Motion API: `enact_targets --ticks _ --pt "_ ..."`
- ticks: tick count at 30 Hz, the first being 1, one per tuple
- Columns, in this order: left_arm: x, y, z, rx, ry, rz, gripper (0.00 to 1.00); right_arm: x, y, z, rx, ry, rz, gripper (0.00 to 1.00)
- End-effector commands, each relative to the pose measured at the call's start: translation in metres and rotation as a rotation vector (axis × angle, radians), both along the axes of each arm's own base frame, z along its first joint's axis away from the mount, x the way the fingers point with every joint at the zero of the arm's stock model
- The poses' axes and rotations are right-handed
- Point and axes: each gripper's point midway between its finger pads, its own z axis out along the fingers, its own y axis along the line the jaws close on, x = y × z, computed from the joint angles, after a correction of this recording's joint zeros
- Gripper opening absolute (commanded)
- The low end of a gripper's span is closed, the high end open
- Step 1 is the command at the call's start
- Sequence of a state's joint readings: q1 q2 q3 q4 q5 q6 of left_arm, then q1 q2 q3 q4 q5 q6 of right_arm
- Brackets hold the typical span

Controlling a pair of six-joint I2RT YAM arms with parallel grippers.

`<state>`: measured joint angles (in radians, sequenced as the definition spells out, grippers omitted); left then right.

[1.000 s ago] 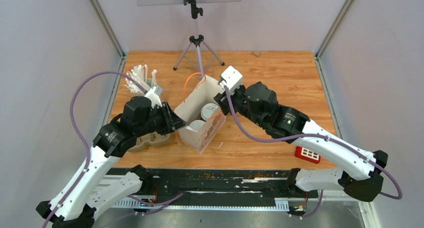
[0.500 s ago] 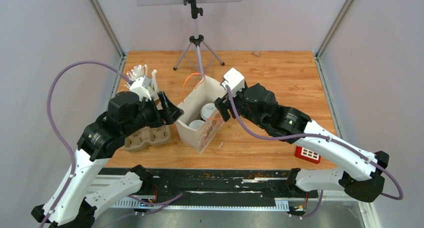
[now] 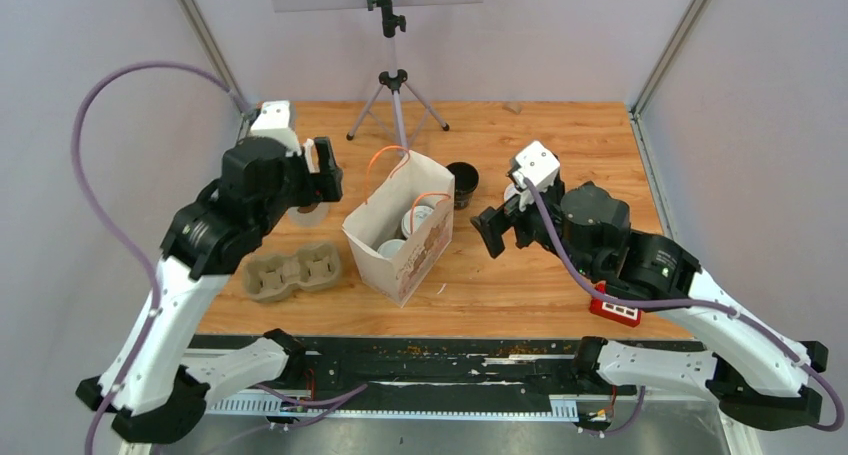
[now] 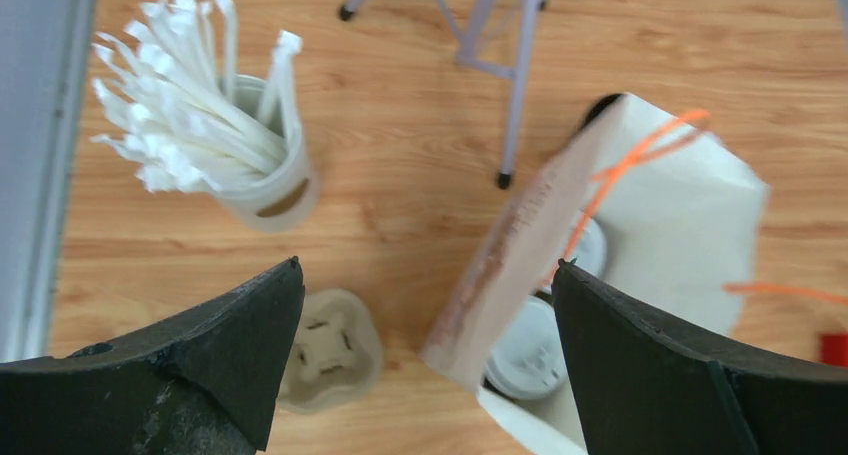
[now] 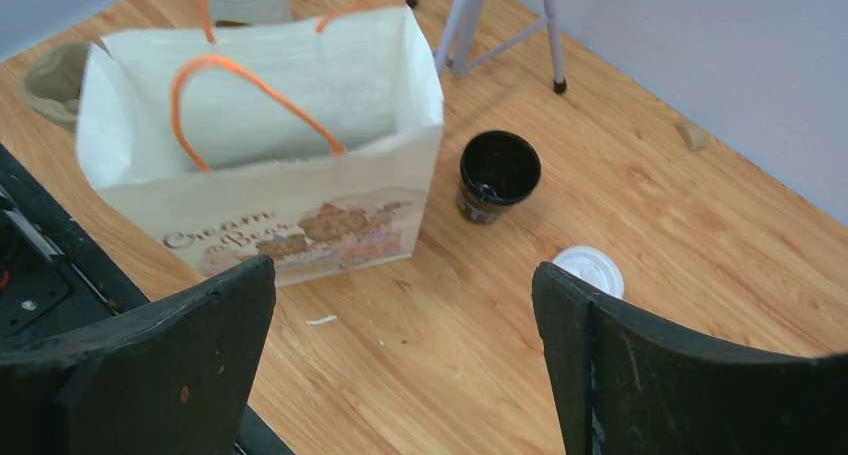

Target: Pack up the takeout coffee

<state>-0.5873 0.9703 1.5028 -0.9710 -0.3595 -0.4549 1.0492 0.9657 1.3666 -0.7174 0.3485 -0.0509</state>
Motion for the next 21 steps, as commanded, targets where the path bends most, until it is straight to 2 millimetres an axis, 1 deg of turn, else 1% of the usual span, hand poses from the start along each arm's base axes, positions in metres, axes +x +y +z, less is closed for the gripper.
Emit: enact_targets --ticks 1,2,3,6,8,10,12,14,16,18,21 --pt "0.056 0.022 -0.016 0.195 0.058 0.081 1.00 0.003 -0.035 -0.005 -0.012 -0.016 -0.128 1.00" --pt "0.066 0.026 -0.017 0.185 0.082 0.098 1.00 0.003 -0.041 -0.003 -0.007 -0.017 -0.145 1.00" --pt "0.077 0.029 -0.018 0.177 0.098 0.107 0.97 0.001 -0.046 -0.001 -0.003 -0.023 -0.150 1.00" --pt "0.106 0.035 -0.020 0.200 0.089 0.131 0.85 -0.005 -0.055 0.002 -0.009 -0.051 -0.129 1.00" --pt "0.124 0.042 -0.032 0.205 0.104 0.160 0.77 -0.008 -0.057 0.000 -0.003 -0.055 -0.118 1.00" --pt "0.142 0.044 -0.048 0.191 0.128 0.164 0.73 -0.011 -0.059 0.001 0.007 -0.057 -0.110 0.99" --pt "0.157 0.045 -0.065 0.177 0.147 0.157 0.66 -0.012 -0.062 0.002 0.018 -0.066 -0.110 0.98" --pt "0.166 0.048 -0.079 0.171 0.174 0.170 0.60 -0.012 -0.064 0.006 0.027 -0.080 -0.115 0.98" --pt "0.172 0.052 -0.086 0.167 0.196 0.183 0.53 -0.012 -0.067 0.012 0.032 -0.081 -0.126 0.98" --pt "0.173 0.061 -0.092 0.183 0.206 0.213 0.50 -0.012 -0.067 0.011 0.019 -0.076 -0.127 0.98" --pt "0.167 0.076 -0.102 0.153 0.232 0.258 0.43 -0.009 -0.066 0.005 -0.020 -0.069 -0.135 0.98"
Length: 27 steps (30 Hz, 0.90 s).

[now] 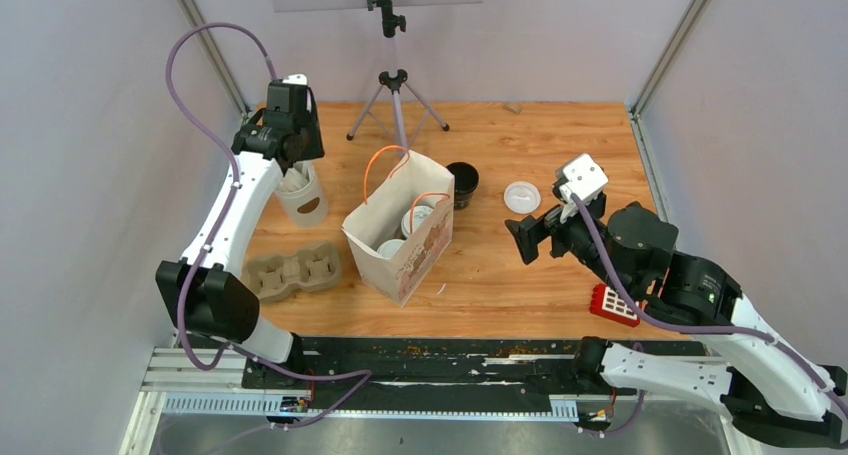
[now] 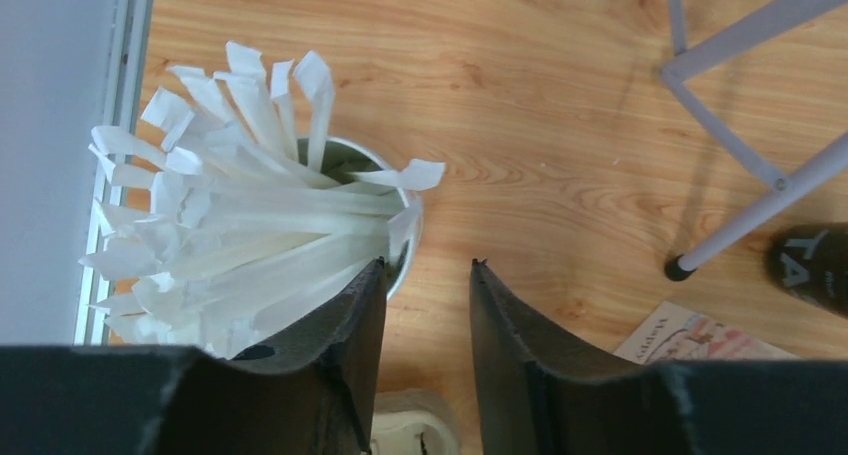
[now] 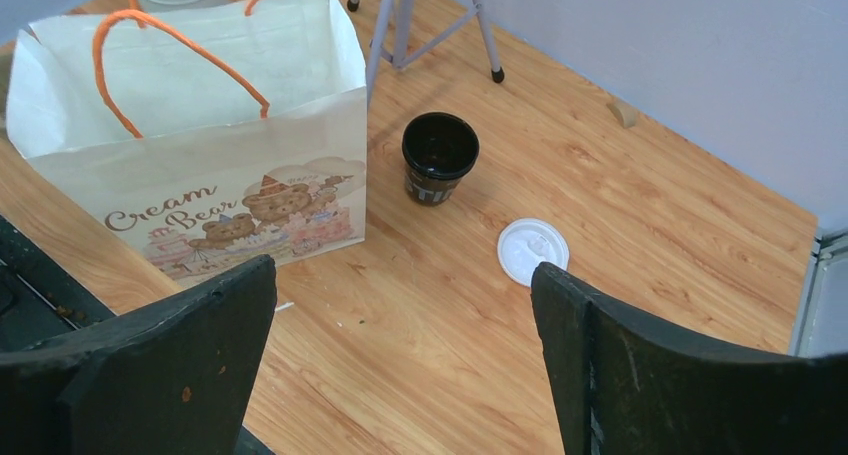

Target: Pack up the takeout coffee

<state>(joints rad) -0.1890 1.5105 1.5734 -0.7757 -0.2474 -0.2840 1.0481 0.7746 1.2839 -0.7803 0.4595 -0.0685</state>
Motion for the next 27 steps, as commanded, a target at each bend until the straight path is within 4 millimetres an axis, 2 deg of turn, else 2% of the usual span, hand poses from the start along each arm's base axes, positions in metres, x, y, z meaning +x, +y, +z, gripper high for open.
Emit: enact_targets --ticks 1,6,16,22,27 --pt "0.000 0.017 0.005 -0.043 -0.049 0.047 0.41 0.005 -0.004 0.003 -0.040 -0.009 -0.029 0.98" --pt "-0.008 0.025 -0.001 -0.056 -0.061 0.049 0.36 0.010 0.004 0.004 -0.083 -0.023 -0.009 0.98" --pt "0.017 0.012 -0.003 -0.094 -0.086 -0.043 0.30 0.016 0.011 0.000 -0.134 -0.055 0.005 0.99" --pt "0.024 0.010 -0.005 -0.108 -0.080 -0.054 0.15 0.020 0.009 -0.001 -0.161 -0.074 -0.007 1.00" --pt "0.018 0.011 0.003 -0.103 -0.069 -0.053 0.06 0.022 0.008 -0.004 -0.180 -0.082 -0.016 1.00"
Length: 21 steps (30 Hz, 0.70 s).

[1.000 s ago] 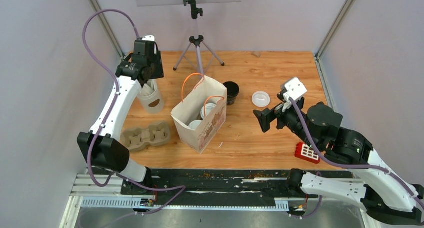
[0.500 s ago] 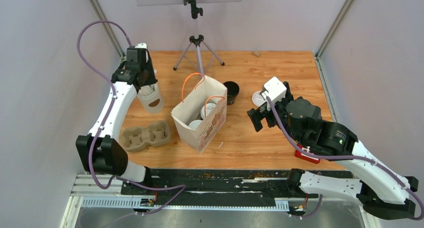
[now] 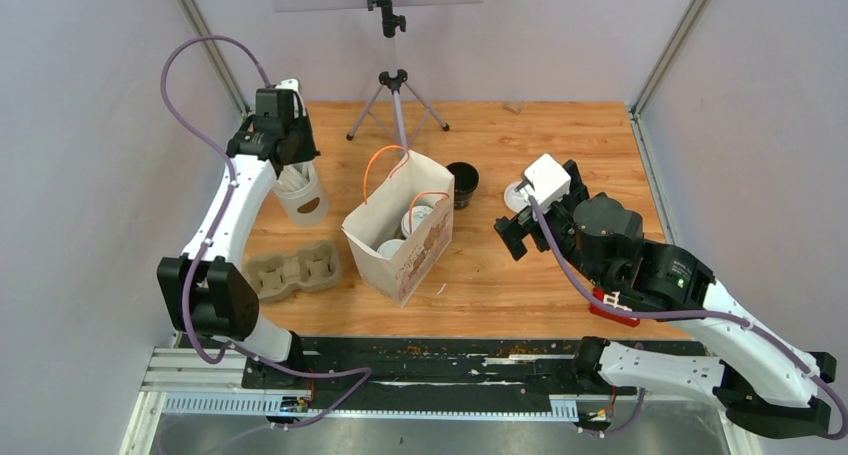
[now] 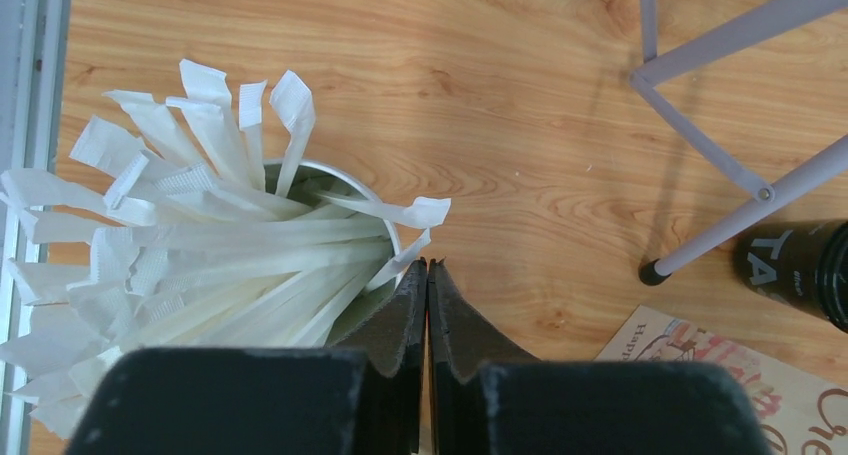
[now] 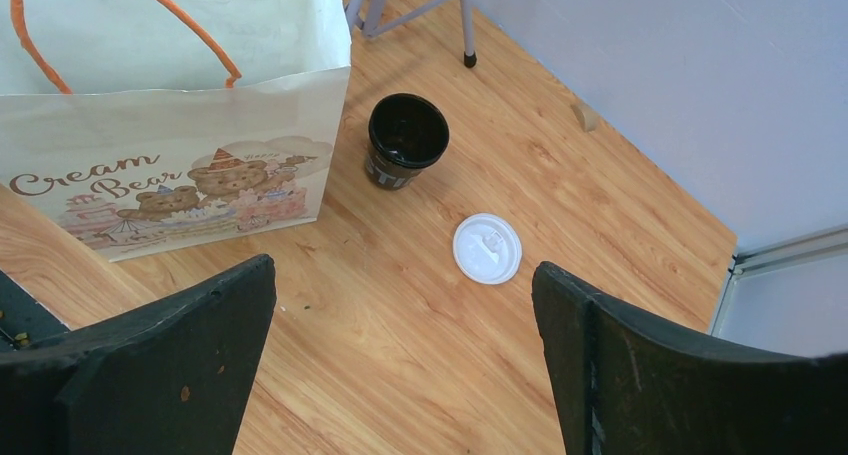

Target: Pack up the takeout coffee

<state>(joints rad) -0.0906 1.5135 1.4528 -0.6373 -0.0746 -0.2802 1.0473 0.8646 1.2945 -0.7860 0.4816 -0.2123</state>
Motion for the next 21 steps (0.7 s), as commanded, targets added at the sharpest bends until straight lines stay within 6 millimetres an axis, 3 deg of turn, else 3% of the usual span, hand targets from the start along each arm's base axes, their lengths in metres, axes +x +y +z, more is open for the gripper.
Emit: enact_targets --ticks 1,8,10,11,16,21 --pt "0.002 0.003 0.034 0.011 -0.063 -0.012 0.04 0.006 -0.002 0.010 0.015 -0.048 -0.024 1.00" --pt "-0.011 0.010 0.052 0.043 -0.086 -0.002 0.00 0.008 0.003 0.011 0.016 -0.051 -0.019 1.00" --pt "-0.010 0.012 0.051 0.052 -0.096 0.000 0.16 0.008 0.004 0.011 0.016 -0.049 -0.010 1.00" --pt "-0.009 0.013 0.049 0.060 -0.093 0.003 0.19 0.008 0.005 0.011 0.017 -0.049 -0.009 1.00" --pt "0.002 0.009 0.035 0.062 -0.070 -0.039 0.22 0.007 0.006 0.012 0.015 -0.048 -0.001 1.00" --pt "0.006 0.011 0.028 0.069 -0.054 -0.036 0.33 0.008 0.005 0.015 0.014 -0.053 -0.004 1.00"
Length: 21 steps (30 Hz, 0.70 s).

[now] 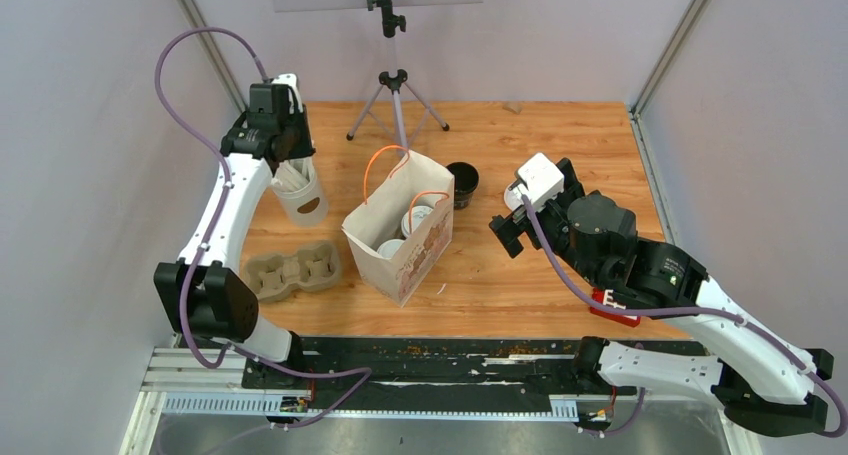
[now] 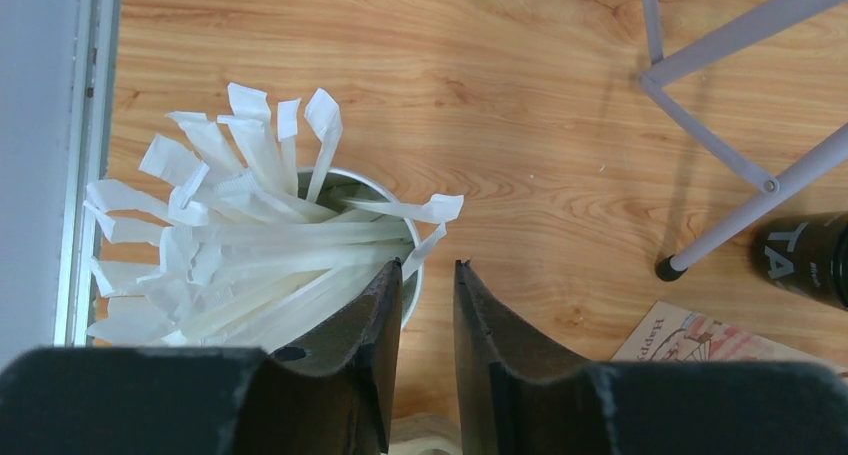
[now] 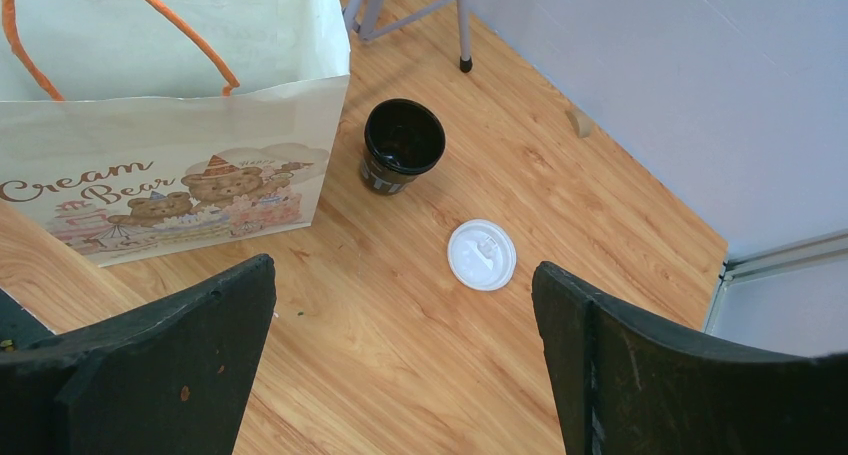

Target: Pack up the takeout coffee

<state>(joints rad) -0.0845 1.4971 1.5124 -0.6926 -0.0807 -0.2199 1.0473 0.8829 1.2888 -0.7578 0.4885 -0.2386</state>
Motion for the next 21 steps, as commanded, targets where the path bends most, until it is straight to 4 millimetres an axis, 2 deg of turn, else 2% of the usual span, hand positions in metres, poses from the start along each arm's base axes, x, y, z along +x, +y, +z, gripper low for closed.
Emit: enact_targets --ticks 1,7,14,18,21 --pt "0.010 0.005 0.005 0.028 -0.032 -0.005 0.34 0.002 -0.001 0.016 0.034 -0.036 -0.006 1.00" --pt "0.014 0.007 -0.002 0.044 -0.024 -0.014 0.37 0.002 -0.003 0.016 0.035 -0.039 -0.013 1.00" --pt "0.021 0.003 -0.005 0.037 -0.026 -0.030 0.29 0.002 -0.004 0.017 0.037 -0.041 -0.015 1.00" --pt "0.023 0.003 -0.002 0.037 -0.031 -0.032 0.18 0.001 -0.005 0.019 0.039 -0.041 -0.017 1.00" --pt "0.020 0.004 0.008 0.033 -0.038 -0.015 0.09 0.001 -0.006 0.018 0.036 -0.040 -0.018 1.00"
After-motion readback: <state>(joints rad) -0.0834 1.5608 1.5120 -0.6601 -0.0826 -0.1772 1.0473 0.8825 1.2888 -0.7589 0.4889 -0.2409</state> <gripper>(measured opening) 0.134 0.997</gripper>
